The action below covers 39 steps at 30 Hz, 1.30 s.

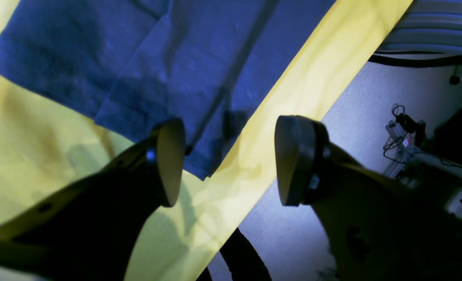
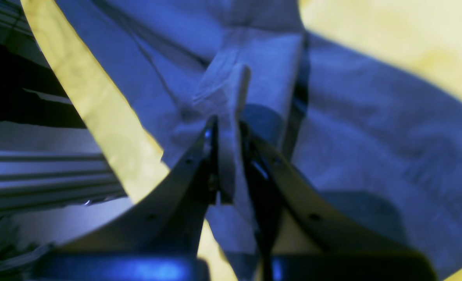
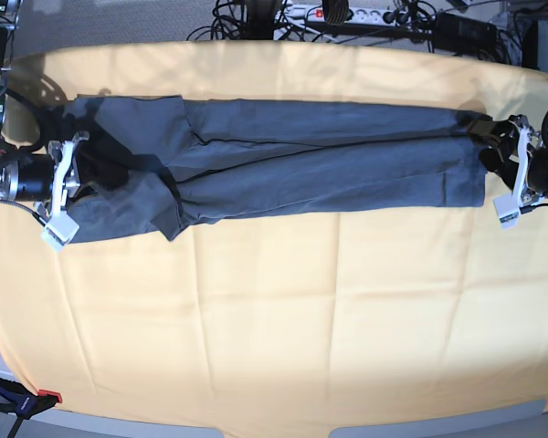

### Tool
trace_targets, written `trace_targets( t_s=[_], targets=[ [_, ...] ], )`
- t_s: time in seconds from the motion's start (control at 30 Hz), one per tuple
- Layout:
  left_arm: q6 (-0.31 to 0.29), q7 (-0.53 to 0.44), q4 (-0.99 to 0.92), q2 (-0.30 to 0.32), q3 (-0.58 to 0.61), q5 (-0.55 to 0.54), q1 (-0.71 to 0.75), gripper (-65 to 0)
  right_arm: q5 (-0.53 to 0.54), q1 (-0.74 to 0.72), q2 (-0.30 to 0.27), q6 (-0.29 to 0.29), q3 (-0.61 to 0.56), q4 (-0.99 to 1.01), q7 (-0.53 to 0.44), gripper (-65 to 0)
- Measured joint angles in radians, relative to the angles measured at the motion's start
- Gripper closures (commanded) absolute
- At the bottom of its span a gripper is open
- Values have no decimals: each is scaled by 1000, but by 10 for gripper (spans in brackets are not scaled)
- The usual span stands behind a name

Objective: Fold the T-shirt properly
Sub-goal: 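Lay the folded hem down and open both grippers, then grasp the strip's end with the right gripper and fold it inward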

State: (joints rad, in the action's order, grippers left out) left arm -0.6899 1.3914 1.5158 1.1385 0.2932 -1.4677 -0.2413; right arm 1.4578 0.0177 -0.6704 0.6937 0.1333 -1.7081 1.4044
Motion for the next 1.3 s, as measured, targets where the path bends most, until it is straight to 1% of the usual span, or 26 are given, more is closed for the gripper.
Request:
trace_targets(
  t_s=[0.13,0.23,0.53,0.63,0.7,0.73,0.83,0.87,0.9,0.97,1.03,1.17,1.2,1.23,1.27,1.3],
  targets=[
    [0,1,0,0,0,0,0,-382,-1,51,-23,0,0,0,5,0],
    [0,0,0,0,0,0,0,-382,1,51,-37,0,0,0,6,0],
    [0,0,0,0,0,0,0,-382,1,53,-145,0,0,0,3,0],
    [0,0,0,0,0,0,0,-382,2,61,-137,0,0,0,2,0],
    [0,1,0,0,0,1,0,-382,7,94,-129,0,0,0,0,0],
    [0,1,-1,0,0,1,0,-382,8,109,-124,0,0,0,2,-27],
    [0,0,-1,0,0,0,-4,-382,5,116,-119,0,0,0,8,-258],
    [0,0,-1,-1,0,0,-8,-382,5,107,-123,0,0,0,5,-307],
    [0,2,-1,0,0,-1,-17,-382,6,100,-128,0,2,0,5,-322],
    [0,6,-1,0,0,1,-40,-382,6,77,-145,0,19,-4,7,-321],
    [0,3,-1,0,0,0,-75,-382,1,49,-158,0,69,-29,6,-321],
    [0,-3,0,12,0,-2,-114,-382,9,33,-163,3,194,-72,0,-318],
    [0,-2,0,14,0,-2,-116,-382,8,38,-159,3,209,-72,4,-303],
    [0,7,0,14,-8,1,-114,-382,8,38,-147,3,217,-71,8,-258],
    [0,8,0,12,-24,1,-113,-382,9,38,-130,3,217,-67,8,-177],
    [0,5,0,7,-49,1,-113,-382,9,37,-105,3,217,-62,6,-69]
  ],
)
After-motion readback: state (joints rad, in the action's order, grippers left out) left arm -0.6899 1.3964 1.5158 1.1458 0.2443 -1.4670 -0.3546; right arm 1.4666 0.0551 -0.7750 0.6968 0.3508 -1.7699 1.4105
